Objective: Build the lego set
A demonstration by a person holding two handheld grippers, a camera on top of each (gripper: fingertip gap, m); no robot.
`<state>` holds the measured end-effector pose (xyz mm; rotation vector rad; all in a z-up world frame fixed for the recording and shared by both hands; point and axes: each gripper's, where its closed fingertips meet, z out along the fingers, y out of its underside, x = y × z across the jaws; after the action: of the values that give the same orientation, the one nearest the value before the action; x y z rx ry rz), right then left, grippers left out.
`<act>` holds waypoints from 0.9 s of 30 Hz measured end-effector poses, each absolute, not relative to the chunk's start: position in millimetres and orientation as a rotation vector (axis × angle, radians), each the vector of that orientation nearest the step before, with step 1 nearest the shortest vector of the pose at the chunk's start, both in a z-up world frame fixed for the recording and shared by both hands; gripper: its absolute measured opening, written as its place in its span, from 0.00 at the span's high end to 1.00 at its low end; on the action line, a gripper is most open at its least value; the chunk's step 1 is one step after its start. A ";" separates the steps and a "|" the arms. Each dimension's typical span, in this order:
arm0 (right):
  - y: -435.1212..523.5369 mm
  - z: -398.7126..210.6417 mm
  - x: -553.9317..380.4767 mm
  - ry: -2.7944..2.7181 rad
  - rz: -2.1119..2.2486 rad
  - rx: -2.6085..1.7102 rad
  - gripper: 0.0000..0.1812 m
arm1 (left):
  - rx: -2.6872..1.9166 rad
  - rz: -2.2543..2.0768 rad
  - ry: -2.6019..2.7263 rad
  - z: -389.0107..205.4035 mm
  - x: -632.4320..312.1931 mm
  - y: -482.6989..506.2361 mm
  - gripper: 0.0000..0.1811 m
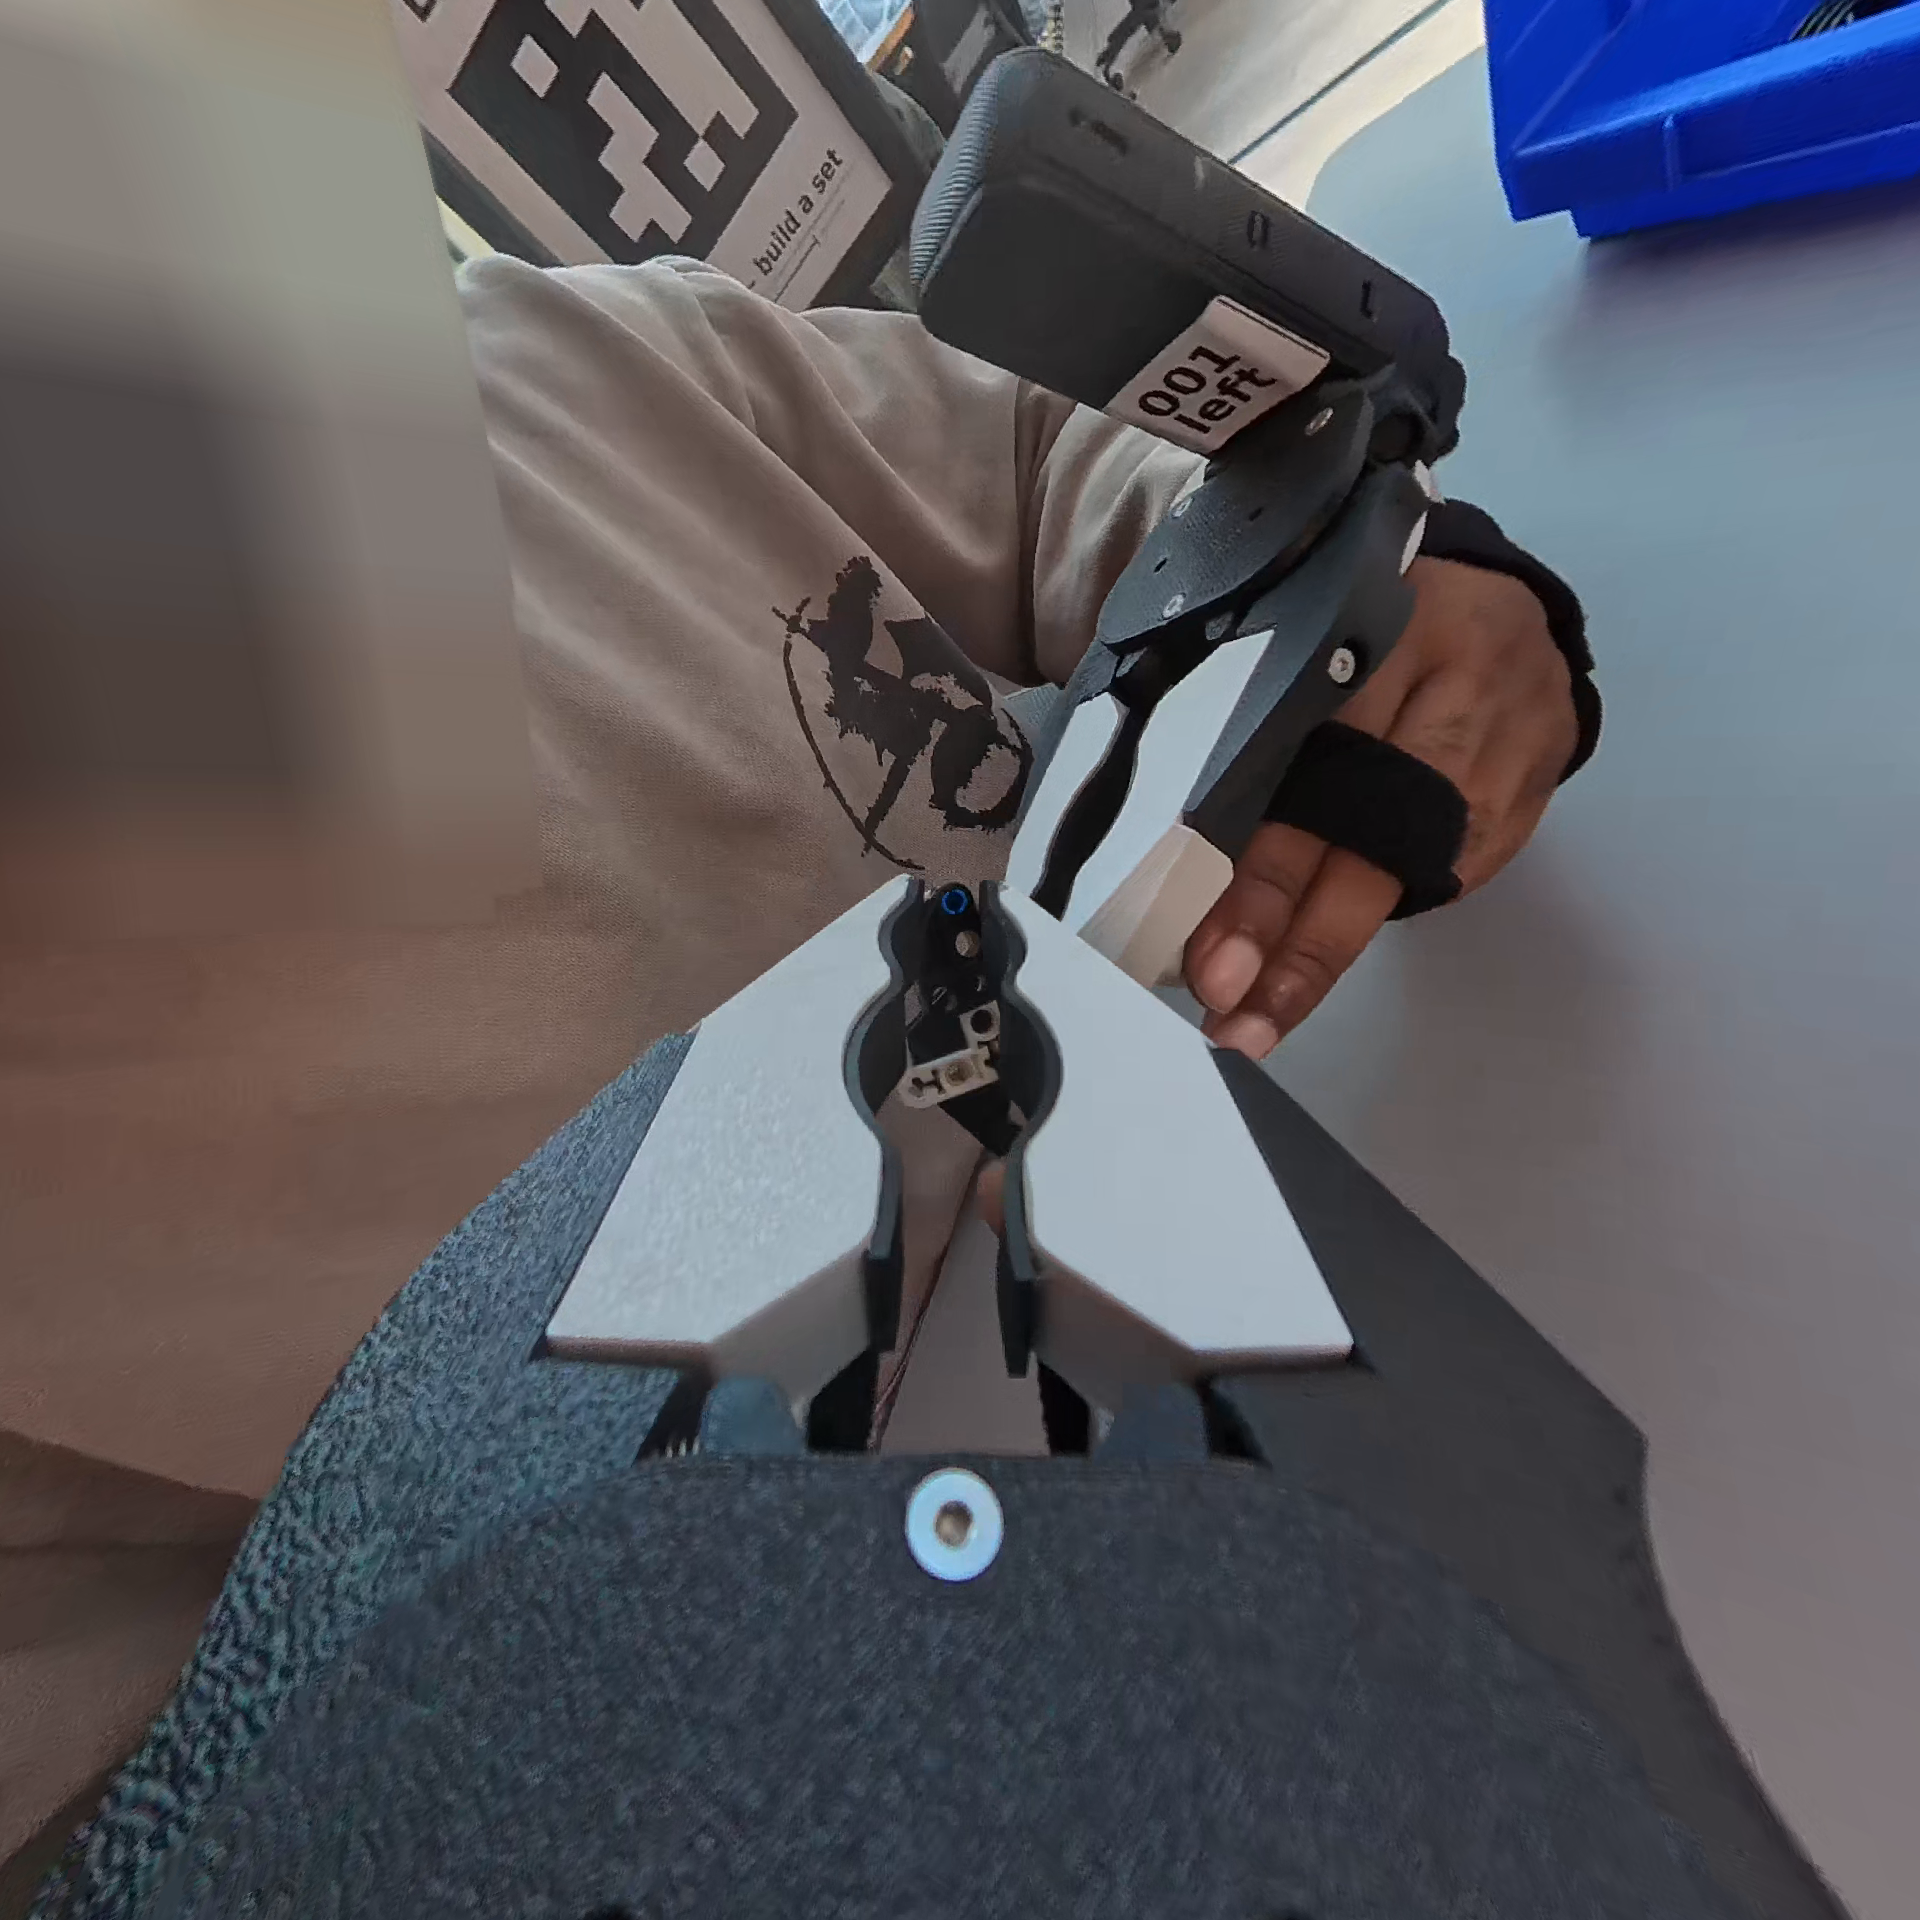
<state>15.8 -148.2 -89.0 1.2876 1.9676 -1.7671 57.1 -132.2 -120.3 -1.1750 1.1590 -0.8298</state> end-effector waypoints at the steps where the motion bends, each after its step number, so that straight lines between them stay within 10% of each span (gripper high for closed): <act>1: -145.9 -93.0 15.0 1.955 -1.725 1.337 0.96 | -1.192 -0.809 1.168 -124.1 56.2 -129.4 0.95; 11: -133.2 -112.3 8.2 1.831 -1.469 1.750 0.97 | -1.251 -0.731 1.202 -142.3 51.0 -118.6 0.96; 17: -134.2 -44.8 -13.0 1.932 -1.959 1.651 0.82 | -1.033 -1.379 0.943 -78.1 23.6 -148.2 0.96; 27: -100.5 -53.0 -0.7 2.248 -2.265 1.617 0.90 | -0.807 -1.957 0.704 -45.0 -32.5 -149.2 0.96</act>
<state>-0.7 -100.5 -53.0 1.6169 2.2479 -2.2648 -32.5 -149.2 -45.0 -0.8068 0.7041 -1.9568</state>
